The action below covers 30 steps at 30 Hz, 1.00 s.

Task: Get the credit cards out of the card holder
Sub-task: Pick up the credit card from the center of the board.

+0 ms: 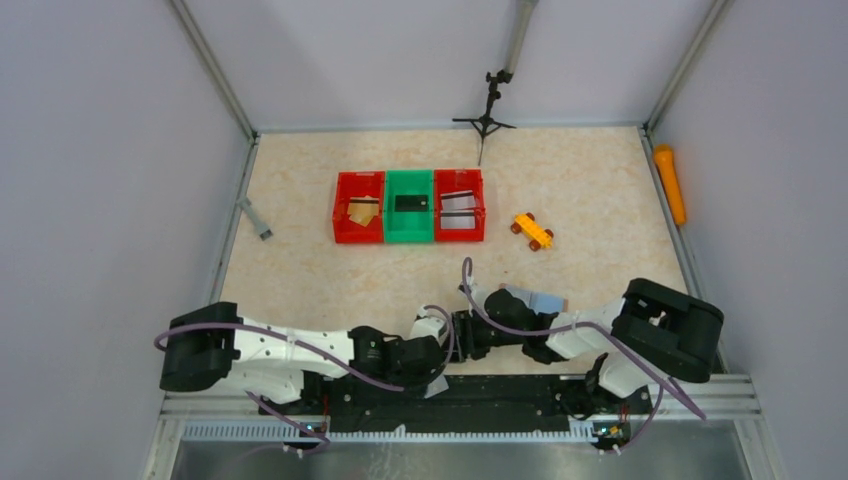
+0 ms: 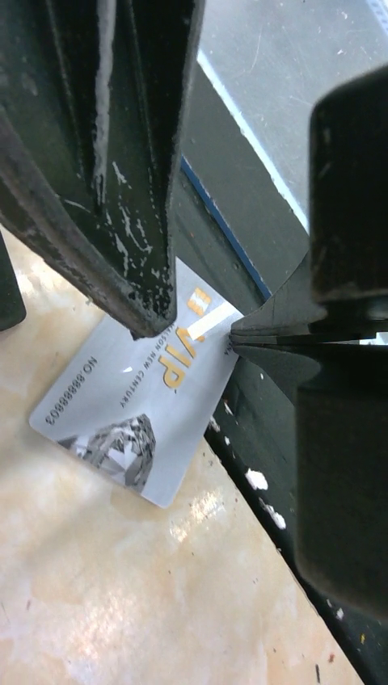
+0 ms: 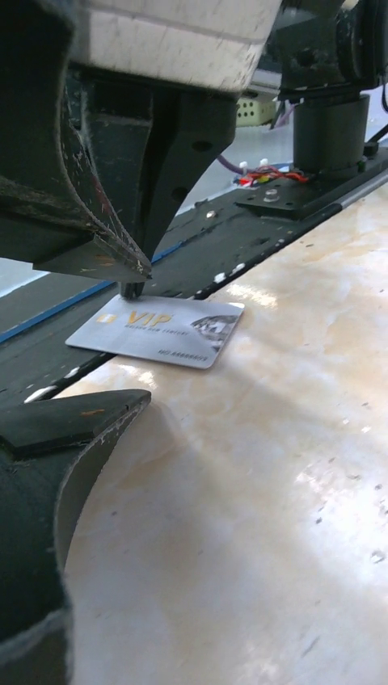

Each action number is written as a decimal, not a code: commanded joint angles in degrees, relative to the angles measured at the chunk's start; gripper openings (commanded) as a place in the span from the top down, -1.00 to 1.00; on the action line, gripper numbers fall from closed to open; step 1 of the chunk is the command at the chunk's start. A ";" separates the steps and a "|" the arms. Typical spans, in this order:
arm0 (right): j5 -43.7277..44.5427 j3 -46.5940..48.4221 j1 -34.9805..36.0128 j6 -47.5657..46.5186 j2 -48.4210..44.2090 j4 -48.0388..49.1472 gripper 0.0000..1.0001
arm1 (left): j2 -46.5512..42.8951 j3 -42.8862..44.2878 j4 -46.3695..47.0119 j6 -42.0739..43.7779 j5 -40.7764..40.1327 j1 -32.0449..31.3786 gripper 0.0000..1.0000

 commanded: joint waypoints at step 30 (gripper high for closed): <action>-7.23 -0.90 -0.44 5.18 10.47 11.20 0.01 | 5.80 0.00 -2.61 -0.36 0.34 -0.82 1.00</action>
